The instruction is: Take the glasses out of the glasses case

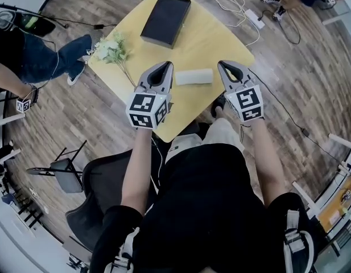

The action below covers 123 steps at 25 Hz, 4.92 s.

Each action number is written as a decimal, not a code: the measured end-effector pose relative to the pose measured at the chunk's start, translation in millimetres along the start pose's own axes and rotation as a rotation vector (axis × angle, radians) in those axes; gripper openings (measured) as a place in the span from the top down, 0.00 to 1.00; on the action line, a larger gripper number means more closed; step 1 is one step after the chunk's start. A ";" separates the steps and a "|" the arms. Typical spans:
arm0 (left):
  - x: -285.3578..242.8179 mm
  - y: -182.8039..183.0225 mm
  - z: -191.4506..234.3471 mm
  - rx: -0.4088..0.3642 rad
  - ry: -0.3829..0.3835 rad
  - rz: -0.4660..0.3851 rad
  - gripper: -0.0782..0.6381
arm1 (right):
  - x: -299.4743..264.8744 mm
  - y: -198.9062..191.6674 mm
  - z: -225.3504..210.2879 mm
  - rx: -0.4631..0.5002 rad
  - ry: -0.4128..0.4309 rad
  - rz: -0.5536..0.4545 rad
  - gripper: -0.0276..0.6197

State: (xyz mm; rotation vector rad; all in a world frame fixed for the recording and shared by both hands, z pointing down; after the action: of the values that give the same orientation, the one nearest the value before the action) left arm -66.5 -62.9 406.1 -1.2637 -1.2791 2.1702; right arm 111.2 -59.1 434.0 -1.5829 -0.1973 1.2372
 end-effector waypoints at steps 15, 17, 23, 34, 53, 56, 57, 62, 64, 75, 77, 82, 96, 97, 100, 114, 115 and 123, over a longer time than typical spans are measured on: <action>-24.5 -63.7 9.6 0.054 0.008 0.134 0.86 | -42.0 -50.6 19.1 0.027 0.101 0.149 0.82; -27.8 -73.2 12.0 0.066 0.010 0.149 0.86 | -48.1 -57.5 23.2 0.054 0.116 0.169 0.78; -33.9 -90.9 12.1 0.088 0.009 0.185 0.86 | -60.1 -78.5 33.4 0.174 0.148 0.228 0.69; -47.3 -112.1 13.0 0.124 0.014 0.223 0.86 | -77.7 -103.5 42.0 0.355 0.218 0.313 0.56; -56.4 -159.0 13.0 0.176 0.018 0.324 0.86 | -118.3 -136.3 55.9 0.700 0.255 0.411 0.47; -60.7 -167.0 12.9 0.183 0.016 0.343 0.86 | -119.9 -138.3 56.2 0.720 0.244 0.411 0.50; -62.3 -168.9 12.4 0.185 0.014 0.347 0.86 | -120.3 -138.6 56.4 0.725 0.243 0.410 0.51; -67.8 -177.6 8.3 0.185 0.010 0.369 0.86 | -118.9 -139.5 57.6 0.732 0.241 0.400 0.53; -70.1 -181.7 7.3 0.184 0.011 0.381 0.86 | -118.4 -139.6 57.1 0.733 0.247 0.402 0.54; -86.7 -198.0 11.6 0.183 0.026 0.434 0.85 | -120.7 -137.2 55.9 0.718 0.315 0.432 0.54; -90.0 -198.7 11.8 0.186 0.027 0.439 0.85 | -120.8 -136.7 55.3 0.711 0.327 0.435 0.54; -96.2 -199.0 10.3 0.187 0.027 0.447 0.85 | -119.6 -134.4 52.8 0.696 0.349 0.439 0.54; -99.7 -204.3 11.3 0.196 0.015 0.452 0.86 | -120.0 -134.3 52.0 0.686 0.398 0.450 0.55; -99.5 -203.8 11.6 0.198 0.014 0.452 0.86 | -120.1 -133.5 51.8 0.685 0.402 0.451 0.55; -99.2 -202.1 12.3 0.200 0.012 0.454 0.86 | -120.4 -131.8 50.7 0.681 0.414 0.455 0.55; -102.3 -204.1 14.8 0.211 0.024 0.468 0.86 | -117.9 -123.4 47.0 0.616 0.440 0.456 0.56; -102.4 -204.7 14.5 0.209 0.023 0.470 0.86 | -117.5 -121.7 46.1 0.622 0.430 0.450 0.57; -100.8 -201.0 9.3 0.200 0.009 0.469 0.86 | -114.2 -103.0 37.1 0.614 0.380 0.398 0.62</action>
State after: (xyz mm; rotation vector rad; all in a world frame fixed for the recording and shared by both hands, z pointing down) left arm -48.5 -22.6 626.8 -1.6073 -0.7884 2.5201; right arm 76.8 -68.5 588.1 -1.3006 0.7079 1.1136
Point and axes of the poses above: the fingertips, and each gripper's own axes: x backward along the fingers, z to its left, y out of its top, the point moved 3 cm from there along x, backward along the fingers, and after that the axes turned 10 degrees about z, right-handed, at the moved point
